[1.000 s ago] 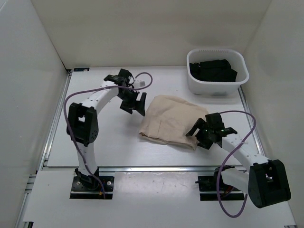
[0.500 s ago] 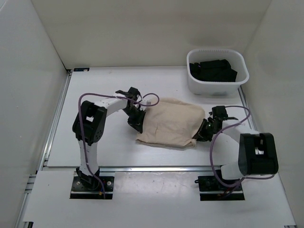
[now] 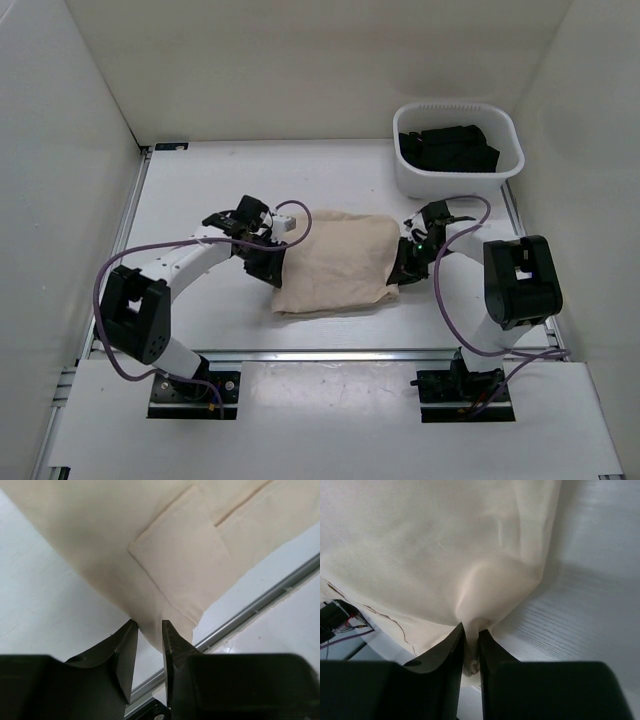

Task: Fold and stack the trousers
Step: Fold the trousers

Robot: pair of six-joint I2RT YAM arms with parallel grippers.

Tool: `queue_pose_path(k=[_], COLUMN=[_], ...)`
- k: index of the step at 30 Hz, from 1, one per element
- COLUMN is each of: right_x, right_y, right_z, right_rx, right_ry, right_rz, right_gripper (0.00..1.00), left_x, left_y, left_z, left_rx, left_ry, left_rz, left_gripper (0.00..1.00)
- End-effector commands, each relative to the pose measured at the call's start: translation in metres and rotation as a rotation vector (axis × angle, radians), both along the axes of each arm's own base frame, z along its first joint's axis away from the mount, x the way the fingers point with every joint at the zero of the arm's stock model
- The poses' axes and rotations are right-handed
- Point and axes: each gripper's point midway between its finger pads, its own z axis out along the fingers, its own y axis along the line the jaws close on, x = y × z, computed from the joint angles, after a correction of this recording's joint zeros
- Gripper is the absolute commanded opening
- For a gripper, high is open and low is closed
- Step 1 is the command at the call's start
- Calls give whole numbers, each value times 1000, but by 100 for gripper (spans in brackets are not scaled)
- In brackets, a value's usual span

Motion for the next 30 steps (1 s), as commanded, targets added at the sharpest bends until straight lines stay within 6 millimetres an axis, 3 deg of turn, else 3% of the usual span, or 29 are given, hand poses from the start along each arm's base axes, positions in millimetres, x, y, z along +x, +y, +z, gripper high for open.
queue_pose_path(k=[1, 3, 4, 6, 7, 8, 10, 11, 12, 13, 14, 15, 16, 17, 18, 20, 21, 24, 26, 30], right_x=[-6, -10, -5, -4, 2, 11, 18, 19, 20, 18, 17, 6, 9, 6, 4, 0, -2, -1, 1, 2], right_y=[2, -5, -7, -19, -25, -30, -57, -68, -91, -100, -110, -120, -131, -152, -162, -175, -177, -179, -175, -173], right_z=[7, 9, 15, 25, 40, 54, 84, 95, 114, 129, 141, 150, 171, 177, 185, 201, 203, 209, 209, 210], right_rx=[24, -19, -33, -79, -86, -81, -122, -161, -255, -302, -357, -422, -469, -575, -625, -691, -703, -697, -667, -651], right_ry=[13, 24, -4, -18, -71, -114, -134, -139, -143, -160, -174, -153, -212, -225, -240, -274, -274, -291, -295, -326], right_rz=[35, 40, 50, 35, 12, -14, -143, -182, -233, -259, -275, -284, -326, -387, -417, -463, -466, -492, -498, -506], right_gripper=[23, 46, 67, 77, 88, 91, 99, 99, 99, 99, 99, 99, 99, 99, 99, 99, 99, 99, 99, 99], left_x=[14, 13, 10, 8, 8, 11, 22, 34, 43, 51, 61, 74, 81, 83, 83, 80, 78, 66, 61, 50], left_y=[15, 18, 19, 23, 28, 28, 31, 43, 54, 68, 86, 130, 155, 180, 223, 254, 282, 317, 327, 324], left_z=[0, -1, -1, 2, 9, 24, 55, 88, 103, 116, 133, 142, 150, 156, 168, 178, 191, 202, 203, 193], left_rx=[24, 39, 44, 61, 61, 57, 23, 23, 42, 72, 105, 237, 301, 372, 483, 548, 580, 631, 657, 646], left_ry=[-41, -37, -25, -31, -50, -80, -176, -291, -352, -408, -482, -550, -597, -617, -649, -638, -647, -648, -643, -628], left_rz=[52, 56, 55, 62, 74, 79, 105, 157, 200, 253, 318, 466, 553, 632, 772, 866, 961, 1079, 1110, 1103], left_gripper=[38, 38, 38, 45, 46, 46, 57, 63, 68, 74, 86, 92, 96, 100, 100, 100, 100, 100, 100, 100])
